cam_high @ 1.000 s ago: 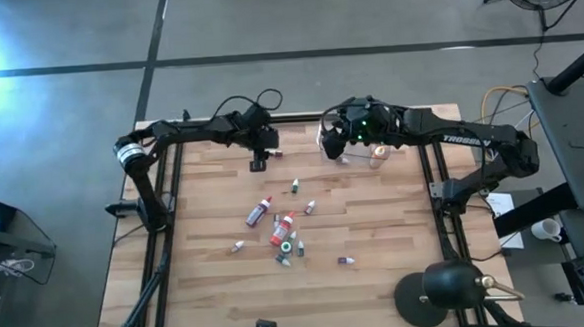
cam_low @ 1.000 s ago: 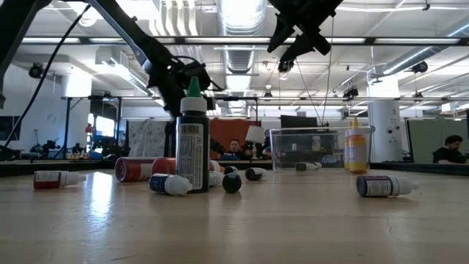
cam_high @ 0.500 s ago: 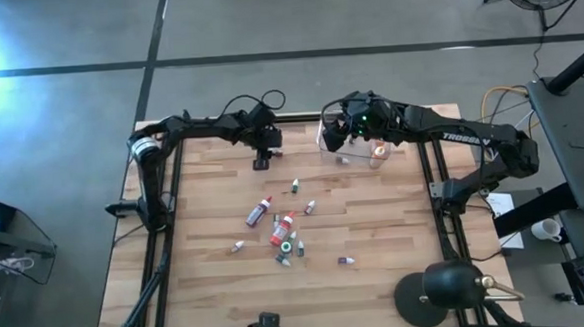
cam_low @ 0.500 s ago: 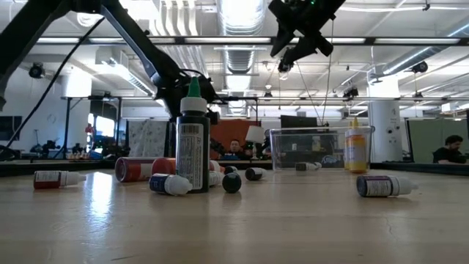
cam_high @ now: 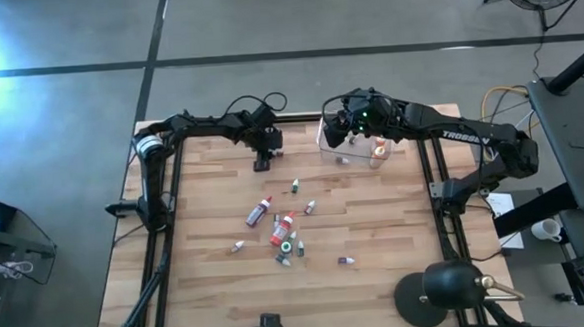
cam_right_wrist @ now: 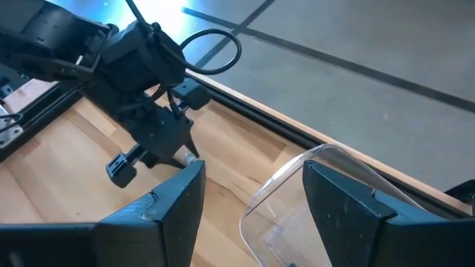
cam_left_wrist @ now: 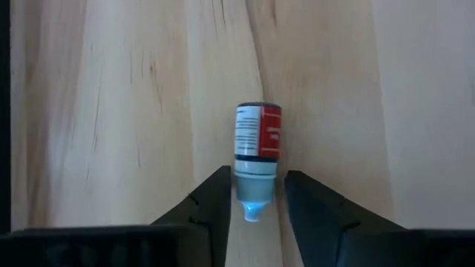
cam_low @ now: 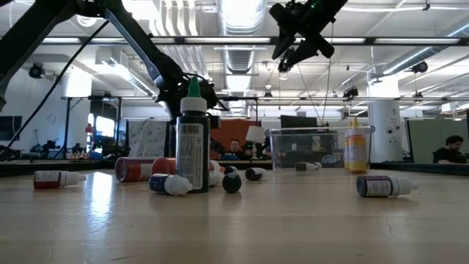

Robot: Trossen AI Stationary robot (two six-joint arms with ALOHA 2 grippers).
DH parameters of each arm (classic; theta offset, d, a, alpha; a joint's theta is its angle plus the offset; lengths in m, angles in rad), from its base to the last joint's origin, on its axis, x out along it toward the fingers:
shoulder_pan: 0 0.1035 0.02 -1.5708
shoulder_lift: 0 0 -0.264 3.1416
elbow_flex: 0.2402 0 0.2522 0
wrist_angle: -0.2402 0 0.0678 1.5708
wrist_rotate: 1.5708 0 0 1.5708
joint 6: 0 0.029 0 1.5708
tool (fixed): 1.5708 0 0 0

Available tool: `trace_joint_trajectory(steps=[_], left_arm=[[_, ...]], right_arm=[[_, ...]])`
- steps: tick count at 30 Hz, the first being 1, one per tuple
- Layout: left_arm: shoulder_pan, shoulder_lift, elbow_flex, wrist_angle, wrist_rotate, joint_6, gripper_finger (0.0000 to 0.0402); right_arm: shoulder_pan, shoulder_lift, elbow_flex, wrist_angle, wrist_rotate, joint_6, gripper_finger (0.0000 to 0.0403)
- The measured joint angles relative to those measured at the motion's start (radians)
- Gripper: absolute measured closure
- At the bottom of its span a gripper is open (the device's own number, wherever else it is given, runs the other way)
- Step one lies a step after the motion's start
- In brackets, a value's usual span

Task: Pick & Place food coloring
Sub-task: Put the small red food coloring bottle into the transparent bin

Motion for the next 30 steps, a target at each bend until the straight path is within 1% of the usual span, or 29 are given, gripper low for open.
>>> trace_joint_trajectory(steps=[3,8,11,13,15,17,19,20,21,23,25,27,30], left_arm=[[-0.004,0.001,0.002,0.002,0.001,-0.032,0.0328],[-0.005,-0.011,0.002,-0.013,0.05,-0.149,0.0374],[-0.007,-0.057,-0.001,-0.019,0.058,-0.194,0.0377],[-0.006,-0.113,-0.001,-0.014,0.074,-0.229,0.0377],[-0.005,-0.164,0.0,0.026,0.124,-0.281,0.0376],[0.001,-0.206,0.0,0.088,0.238,-0.361,0.0372],[-0.005,-0.235,0.0,0.22,0.351,-0.458,0.0368],[-0.013,-0.243,0.001,0.287,0.377,-0.503,0.0368],[-0.019,-0.246,0.001,0.357,0.379,-0.541,0.0367],[-0.036,-0.231,0.002,0.499,0.379,-0.597,0.0367],[-0.052,-0.204,0.016,0.571,0.381,-0.657,0.0366],[-0.073,-0.156,0.064,0.581,0.381,-0.688,0.0365],[-0.098,-0.079,0.15,0.525,0.357,-0.712,0.036]], right_arm=[[-0.002,0.0,0.0,-0.001,0.0,-0.002,0.0184],[-0.003,0.0,0.0,-0.001,0.0,-0.006,0.0184],[-0.003,0.0,0.0,-0.001,0.0,-0.006,0.0184],[-0.003,0.0,0.0,-0.001,0.005,-0.006,0.0184],[-0.003,0.0,0.0,-0.001,0.022,-0.006,0.0184],[-0.003,0.0,0.0,0.001,0.026,-0.006,0.0184],[-0.006,0.0,0.0,0.004,0.027,-0.006,0.0184],[-0.006,0.0,-0.001,0.007,0.027,-0.006,0.0184],[-0.007,0.0,-0.001,0.011,0.027,-0.005,0.0184],[-0.007,0.0,-0.001,0.03,0.031,-0.006,0.0184],[-0.007,-0.001,-0.001,0.051,0.033,-0.006,0.0184],[-0.007,-0.002,-0.001,0.071,0.034,-0.006,0.0184],[-0.007,-0.002,-0.001,0.086,0.034,-0.005,0.0184]])
